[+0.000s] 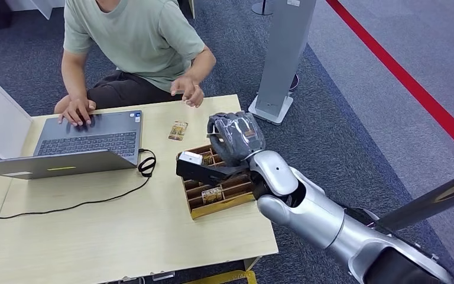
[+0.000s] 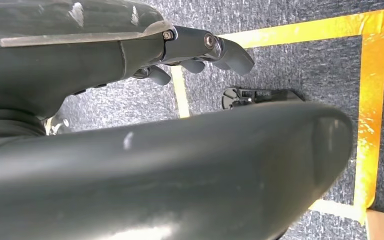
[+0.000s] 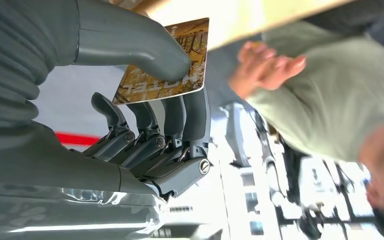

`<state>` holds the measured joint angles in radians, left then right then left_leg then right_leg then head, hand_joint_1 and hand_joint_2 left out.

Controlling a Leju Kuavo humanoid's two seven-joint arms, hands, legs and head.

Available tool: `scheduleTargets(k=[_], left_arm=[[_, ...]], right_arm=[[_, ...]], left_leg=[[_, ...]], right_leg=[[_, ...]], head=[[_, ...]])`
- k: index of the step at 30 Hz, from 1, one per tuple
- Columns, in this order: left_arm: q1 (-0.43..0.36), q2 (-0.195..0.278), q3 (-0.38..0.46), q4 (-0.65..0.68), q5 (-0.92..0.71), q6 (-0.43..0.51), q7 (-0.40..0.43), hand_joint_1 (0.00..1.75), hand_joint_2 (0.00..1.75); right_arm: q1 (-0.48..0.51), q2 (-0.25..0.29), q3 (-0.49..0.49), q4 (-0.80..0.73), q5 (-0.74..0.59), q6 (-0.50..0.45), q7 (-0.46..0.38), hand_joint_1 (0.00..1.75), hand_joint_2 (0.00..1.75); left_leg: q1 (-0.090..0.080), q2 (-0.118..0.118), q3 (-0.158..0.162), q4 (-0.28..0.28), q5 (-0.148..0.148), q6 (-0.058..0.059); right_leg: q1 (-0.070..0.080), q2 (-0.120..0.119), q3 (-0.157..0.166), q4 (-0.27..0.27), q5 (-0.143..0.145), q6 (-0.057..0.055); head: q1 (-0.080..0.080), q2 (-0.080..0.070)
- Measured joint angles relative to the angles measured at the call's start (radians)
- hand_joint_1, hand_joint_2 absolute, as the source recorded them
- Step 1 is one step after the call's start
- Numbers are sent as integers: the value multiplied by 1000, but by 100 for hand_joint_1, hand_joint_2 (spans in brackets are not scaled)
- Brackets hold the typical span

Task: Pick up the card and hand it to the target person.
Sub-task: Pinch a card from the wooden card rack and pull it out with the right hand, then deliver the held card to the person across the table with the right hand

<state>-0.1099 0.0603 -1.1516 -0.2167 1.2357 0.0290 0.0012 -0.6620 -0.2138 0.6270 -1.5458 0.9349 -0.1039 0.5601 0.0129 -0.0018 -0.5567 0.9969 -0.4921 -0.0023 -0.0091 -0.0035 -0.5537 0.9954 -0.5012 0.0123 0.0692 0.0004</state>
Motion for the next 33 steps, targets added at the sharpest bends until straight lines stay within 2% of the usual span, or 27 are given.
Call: scheduleTargets(k=[5, 10, 15, 18, 22, 33], left_arm=[[-9, 0, -6, 0, -15, -1, 16, 0, 0], [-25, -1, -14, 0, -21, -1, 31, 0, 0], [-28, -4, -18, 0, -7, 1, 28, 0, 0], [-26, -4, -22, 0, -2, 3, 29, 0, 0], [-20, -4, -25, 0, 1, 3, 30, 0, 0], [-18, -5, -28, 0, 6, 1, 17, 0, 0]], right_arm=[[-105, 22, 21, 58, -34, -47, -48, 154, 175], [-178, 66, 61, 228, -20, -96, -102, 154, 175], [-197, 127, 97, 429, -26, -180, -152, 154, 175], [-199, 152, 109, 509, -28, -199, -159, 154, 175], [-202, 164, 118, 554, -27, -202, -158, 0, 175], [-211, 177, 146, 640, -24, -191, -147, 0, 175]], left_leg=[[0, 0, -1, 0, 0, 0], [0, 0, -1, 0, 0, 0], [0, -1, -1, 0, 0, 0], [0, -1, -1, 0, 0, 0], [0, -1, -1, 0, 0, 0], [0, 0, -1, 0, 0, 0]], right_leg=[[0, 0, 0, 0, 0, 0], [0, 0, 0, 0, 0, 0], [0, -1, 0, 0, 0, 0], [0, -1, 0, 0, 0, 0], [0, 0, -1, 0, 0, 0], [0, 0, -1, 0, 0, 0]], head=[[0, 0], [1, 0], [0, 0], [0, 0], [0, 0], [0, 0]])
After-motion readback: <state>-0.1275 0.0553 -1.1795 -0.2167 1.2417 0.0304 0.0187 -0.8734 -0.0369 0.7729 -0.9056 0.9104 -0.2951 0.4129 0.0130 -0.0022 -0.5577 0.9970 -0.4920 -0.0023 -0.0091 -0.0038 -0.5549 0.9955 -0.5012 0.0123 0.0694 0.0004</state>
